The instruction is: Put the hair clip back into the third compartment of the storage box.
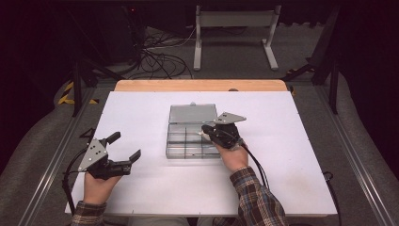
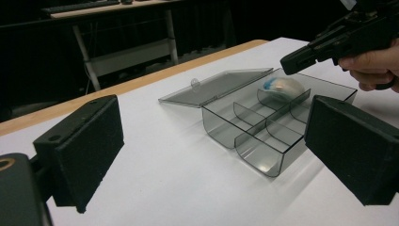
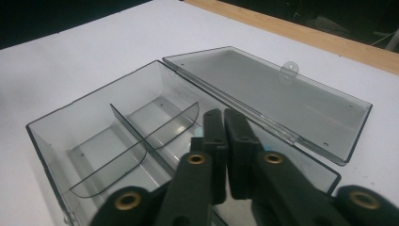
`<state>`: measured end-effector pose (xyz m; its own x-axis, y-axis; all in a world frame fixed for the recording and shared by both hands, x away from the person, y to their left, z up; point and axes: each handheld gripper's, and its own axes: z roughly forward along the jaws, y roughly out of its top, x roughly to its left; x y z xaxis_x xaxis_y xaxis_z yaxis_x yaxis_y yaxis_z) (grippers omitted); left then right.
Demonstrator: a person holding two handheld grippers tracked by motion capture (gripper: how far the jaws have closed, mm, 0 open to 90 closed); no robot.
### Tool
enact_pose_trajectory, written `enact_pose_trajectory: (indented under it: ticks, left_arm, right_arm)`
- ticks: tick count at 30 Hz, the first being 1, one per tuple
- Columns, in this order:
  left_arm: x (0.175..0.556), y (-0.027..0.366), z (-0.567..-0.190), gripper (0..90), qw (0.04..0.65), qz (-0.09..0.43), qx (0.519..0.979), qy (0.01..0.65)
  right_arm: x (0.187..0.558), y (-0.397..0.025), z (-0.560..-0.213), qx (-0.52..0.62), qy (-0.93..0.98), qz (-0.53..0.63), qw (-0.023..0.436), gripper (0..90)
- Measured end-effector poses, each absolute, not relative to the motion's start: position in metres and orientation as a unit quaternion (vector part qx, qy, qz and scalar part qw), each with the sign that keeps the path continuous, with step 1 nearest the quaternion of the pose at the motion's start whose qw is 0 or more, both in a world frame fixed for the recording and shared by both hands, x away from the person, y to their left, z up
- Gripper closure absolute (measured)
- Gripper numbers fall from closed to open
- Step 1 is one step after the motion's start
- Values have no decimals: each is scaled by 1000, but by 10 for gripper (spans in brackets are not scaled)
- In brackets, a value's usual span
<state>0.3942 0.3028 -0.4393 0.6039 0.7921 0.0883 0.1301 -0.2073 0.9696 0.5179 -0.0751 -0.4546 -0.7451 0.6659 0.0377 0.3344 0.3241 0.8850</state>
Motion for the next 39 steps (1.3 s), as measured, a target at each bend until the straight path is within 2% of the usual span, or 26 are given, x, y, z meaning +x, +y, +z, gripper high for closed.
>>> enact_pose_trajectory:
  ticks: [26, 39]
  left_arm:
    - [395, 302, -440, 58, 540, 304, 715, 324]
    - [395, 302, -440, 58, 538, 303, 716, 325]
  right_arm:
    - [523, -61, -471, 310, 826, 440, 166, 900]
    - [520, -65, -462, 306, 810, 477, 153, 871]
